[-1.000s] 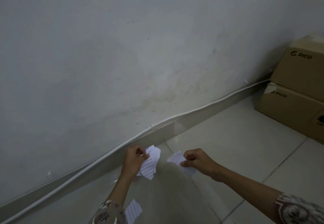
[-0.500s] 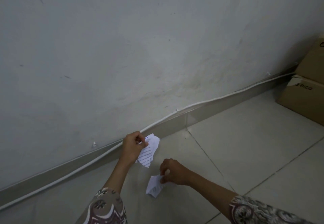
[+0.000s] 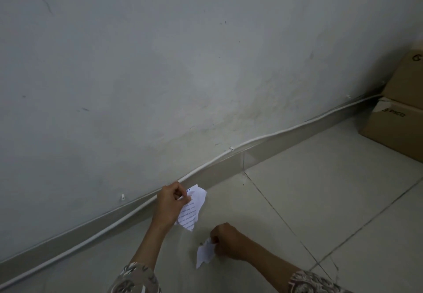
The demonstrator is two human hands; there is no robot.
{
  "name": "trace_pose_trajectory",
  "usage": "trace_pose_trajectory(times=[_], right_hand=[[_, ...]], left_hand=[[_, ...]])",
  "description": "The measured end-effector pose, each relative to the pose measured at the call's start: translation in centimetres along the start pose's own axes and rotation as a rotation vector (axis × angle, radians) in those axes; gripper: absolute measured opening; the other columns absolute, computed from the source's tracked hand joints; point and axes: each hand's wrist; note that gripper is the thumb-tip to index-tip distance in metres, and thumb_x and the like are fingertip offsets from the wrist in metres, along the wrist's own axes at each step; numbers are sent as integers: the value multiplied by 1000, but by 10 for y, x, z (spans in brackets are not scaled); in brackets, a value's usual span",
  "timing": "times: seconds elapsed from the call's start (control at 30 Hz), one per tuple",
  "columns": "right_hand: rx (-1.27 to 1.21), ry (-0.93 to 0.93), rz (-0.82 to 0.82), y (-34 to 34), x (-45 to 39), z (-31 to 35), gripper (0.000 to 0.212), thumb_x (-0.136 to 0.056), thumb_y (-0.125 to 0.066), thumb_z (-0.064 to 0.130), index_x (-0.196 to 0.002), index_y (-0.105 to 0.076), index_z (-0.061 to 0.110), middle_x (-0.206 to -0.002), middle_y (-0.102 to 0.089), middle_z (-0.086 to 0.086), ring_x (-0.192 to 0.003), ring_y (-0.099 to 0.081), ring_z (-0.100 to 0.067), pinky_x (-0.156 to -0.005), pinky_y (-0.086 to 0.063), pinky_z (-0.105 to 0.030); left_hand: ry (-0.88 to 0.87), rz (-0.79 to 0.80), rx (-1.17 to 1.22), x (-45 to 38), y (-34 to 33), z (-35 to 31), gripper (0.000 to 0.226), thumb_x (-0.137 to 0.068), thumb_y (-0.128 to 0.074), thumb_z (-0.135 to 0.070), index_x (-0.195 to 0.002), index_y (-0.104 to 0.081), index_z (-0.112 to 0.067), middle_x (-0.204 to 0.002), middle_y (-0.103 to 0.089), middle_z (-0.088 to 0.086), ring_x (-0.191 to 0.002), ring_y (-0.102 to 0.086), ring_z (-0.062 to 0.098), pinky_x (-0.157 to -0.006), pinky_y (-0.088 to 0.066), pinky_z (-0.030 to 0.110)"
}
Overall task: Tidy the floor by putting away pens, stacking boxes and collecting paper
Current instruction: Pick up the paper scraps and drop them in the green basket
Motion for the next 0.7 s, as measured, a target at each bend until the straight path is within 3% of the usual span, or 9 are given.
trace_pose_trajectory(times=[0.07, 0.17, 0.23, 0.33, 0.4, 0.5, 0.6, 0.7], right_hand=[[-53, -7, -34, 22, 6, -8, 18, -69, -58, -5, -87, -62, -6, -90, -60, -20, -80, -45, -15, -52, -28, -15], [-78, -49, -102, 69, 19, -25, 25, -69, -65, -4, -91, -59, 6, -88, -49, -4, -80, -45, -13, -53, -31, -24], [-93, -97, -161, 103, 28, -40, 31, -70, -68, -1, -92, -54, 15, -88, -49, -4, -78, -46, -14, -50, -33, -15], [-42, -166, -216, 151, 42, -61, 24, -71, -70, 2, -95, -65, 3, -88, -57, -10, -80, -50, -13, -52, -33, -12], [-11, -206, -246, 184, 55, -75, 10, -72, -70, 4, -80, -65, 5, -84, -55, -7, -80, -50, -14, -53, -34, -17], [-3, -262, -338, 233, 84, -99, 30, -75, -71, 10, -58, -49, 22, -79, -53, -6, -69, -48, -14, -51, -30, -11], [-46, -328, -453, 272, 124, -124, 38, -75, -71, 13, -53, -45, 28, -73, -53, -6, -57, -44, -4, -49, -29, -12], [-125, -388, -553, 296, 166, -144, 37, -75, -72, 10, -53, -47, 25, -60, -49, 1, -54, -42, -6, -49, -29, -14]], left_hand=[[5, 11, 3, -4, -7, -1, 36, -69, -69, 11, -52, -48, -13, -50, -49, -3, -51, -44, 11, -54, -41, 22], [1, 31, 12, -11, -21, -8, 37, -69, -68, 12, -51, -48, -14, -43, -48, -7, -45, -42, 2, -56, -41, 25], [-10, 44, 22, -18, -36, -18, 37, -69, -68, 11, -51, -48, -14, -42, -50, -8, -44, -43, 2, -56, -41, 26], [-33, 68, 46, -31, -64, -40, 36, -69, -68, 11, -51, -48, -13, -41, -49, -9, -43, -42, 2, -54, -41, 20], [-42, 94, 72, -41, -88, -63, 36, -70, -67, 12, -51, -47, -12, -41, -47, -8, -41, -43, 1, -49, -38, 11], [-66, 143, 124, -57, -135, -103, 36, -70, -65, 14, -52, -48, -11, -49, -47, -2, -41, -44, 0, -47, -36, 7], [-89, 199, 174, -67, -183, -144, 36, -69, -65, 16, -53, -48, -11, -52, -47, 1, -43, -44, -1, -49, -36, 9], [-91, 267, 225, -66, -228, -185, 36, -70, -64, 16, -54, -48, -12, -52, -48, -1, -43, -44, -2, -50, -38, 11]])
Point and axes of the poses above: each hand's wrist, its own x-axis away from the middle knuckle, its own y-axis out of the back of the hand, z = x × y
